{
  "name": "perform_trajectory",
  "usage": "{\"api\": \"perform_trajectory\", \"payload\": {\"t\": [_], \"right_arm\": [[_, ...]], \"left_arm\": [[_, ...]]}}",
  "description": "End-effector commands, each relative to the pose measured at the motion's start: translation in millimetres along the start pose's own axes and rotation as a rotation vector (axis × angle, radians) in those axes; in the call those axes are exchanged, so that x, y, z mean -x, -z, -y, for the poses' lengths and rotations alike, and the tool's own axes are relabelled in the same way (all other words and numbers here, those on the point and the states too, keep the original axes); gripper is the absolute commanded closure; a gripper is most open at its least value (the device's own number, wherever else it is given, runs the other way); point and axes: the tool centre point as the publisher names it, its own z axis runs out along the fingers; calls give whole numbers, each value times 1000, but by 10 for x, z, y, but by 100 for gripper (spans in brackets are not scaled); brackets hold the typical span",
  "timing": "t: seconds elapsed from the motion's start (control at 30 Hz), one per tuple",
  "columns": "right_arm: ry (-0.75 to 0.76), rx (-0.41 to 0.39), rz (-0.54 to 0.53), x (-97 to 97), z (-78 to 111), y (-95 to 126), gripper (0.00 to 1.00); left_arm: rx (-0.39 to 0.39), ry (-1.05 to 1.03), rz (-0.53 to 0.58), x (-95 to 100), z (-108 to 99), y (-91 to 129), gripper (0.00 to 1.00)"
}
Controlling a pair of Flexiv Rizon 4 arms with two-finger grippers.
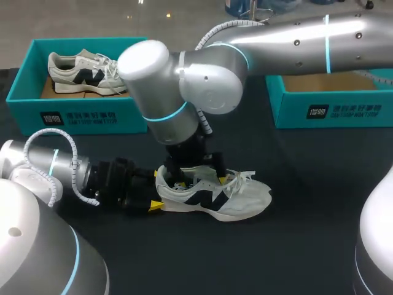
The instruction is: Take the shoe out of the shoebox, open the shoe tongue, remove and reinsert the insole, then place the shoe into the shoebox
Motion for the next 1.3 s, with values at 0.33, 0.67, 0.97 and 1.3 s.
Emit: {"api": "perform_trajectory", "payload": {"t": [0.33, 0.67, 0.97, 1.3], "right_arm": [[-170, 75, 53, 113, 79, 23, 100], [-208, 93, 72, 291, 120, 230, 100], [-260, 83, 60, 533, 170, 275, 100], [-313, 76, 48, 713, 192, 291, 100]], "left_arm": [[2, 0, 0, -27, -36, -30, 100], [2, 0, 0, -27, -36, -30, 100], [2, 0, 0, -27, -36, -30, 100], [2, 0, 0, -27, -36, -30, 100]]}}
